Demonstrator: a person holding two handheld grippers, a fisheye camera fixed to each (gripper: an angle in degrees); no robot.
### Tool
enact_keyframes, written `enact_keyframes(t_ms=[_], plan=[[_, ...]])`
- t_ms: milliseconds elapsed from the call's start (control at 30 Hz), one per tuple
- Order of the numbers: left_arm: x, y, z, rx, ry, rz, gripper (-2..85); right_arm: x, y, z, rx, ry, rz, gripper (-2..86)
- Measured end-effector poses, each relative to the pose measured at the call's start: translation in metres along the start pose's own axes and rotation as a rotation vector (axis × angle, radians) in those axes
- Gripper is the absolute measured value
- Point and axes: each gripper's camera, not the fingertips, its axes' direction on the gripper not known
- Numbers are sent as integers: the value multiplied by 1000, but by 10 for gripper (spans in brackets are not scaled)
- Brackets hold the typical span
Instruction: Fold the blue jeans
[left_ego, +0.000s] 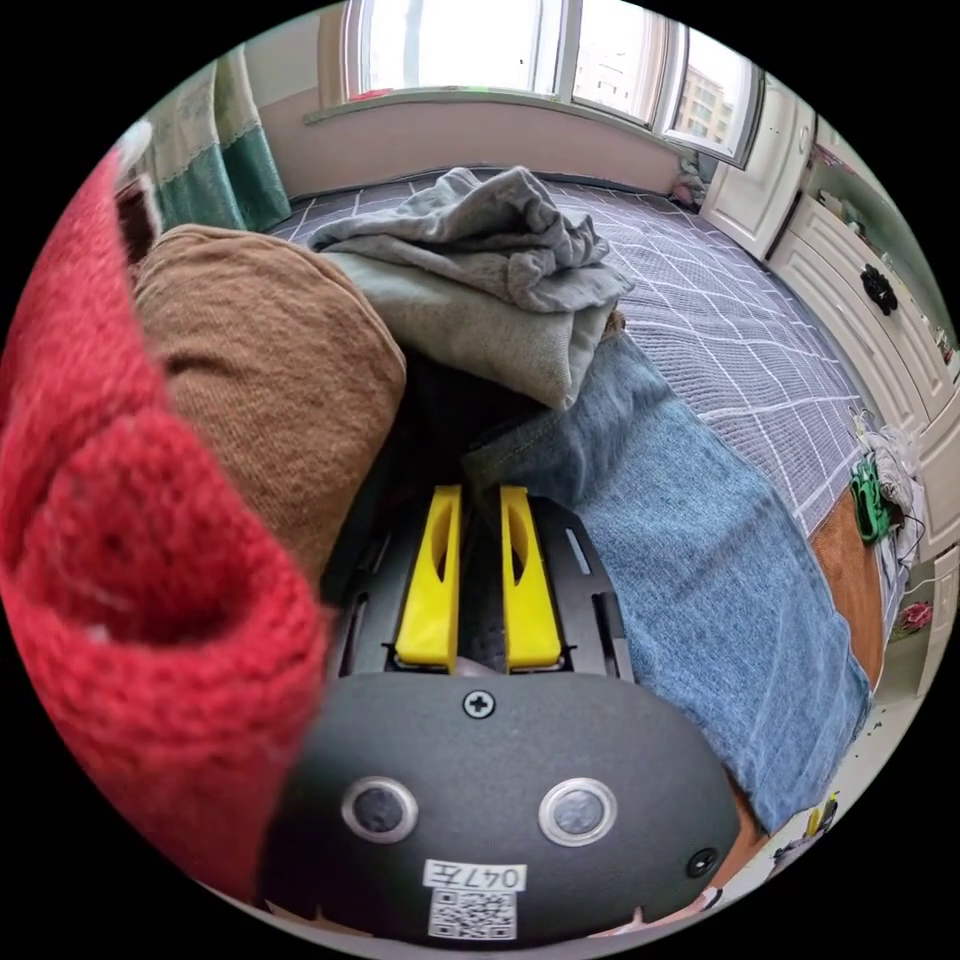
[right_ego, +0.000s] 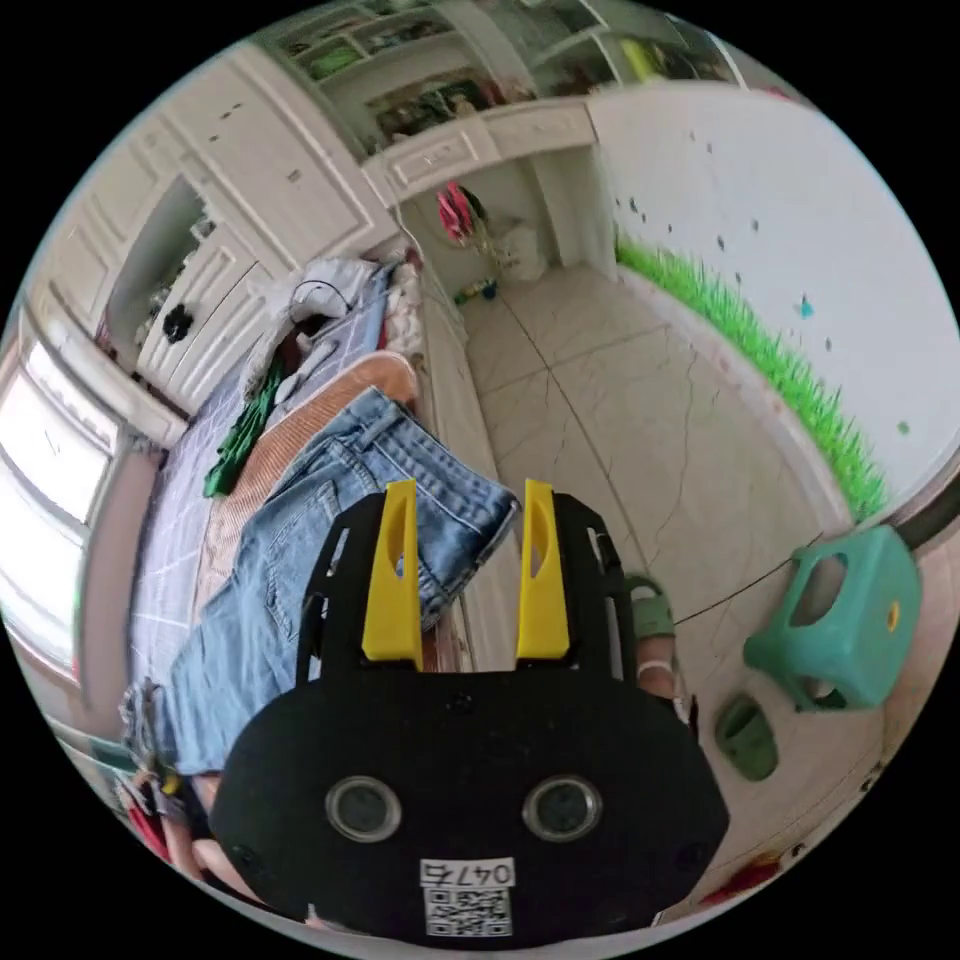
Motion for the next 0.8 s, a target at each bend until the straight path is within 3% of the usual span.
enact_keyframes(t_ms=[267, 633, 800], plan=[[-41, -13, 7, 55, 0, -20, 108, -208, 90, 0, -130, -334, -610, 41], [-99, -42, 18, 46, 124, -52, 126, -311, 122, 17, -180, -582, -719, 8], [-129, -53, 16, -30, 145, -97, 84, -338, 124, 18, -192, -633, -766, -2]])
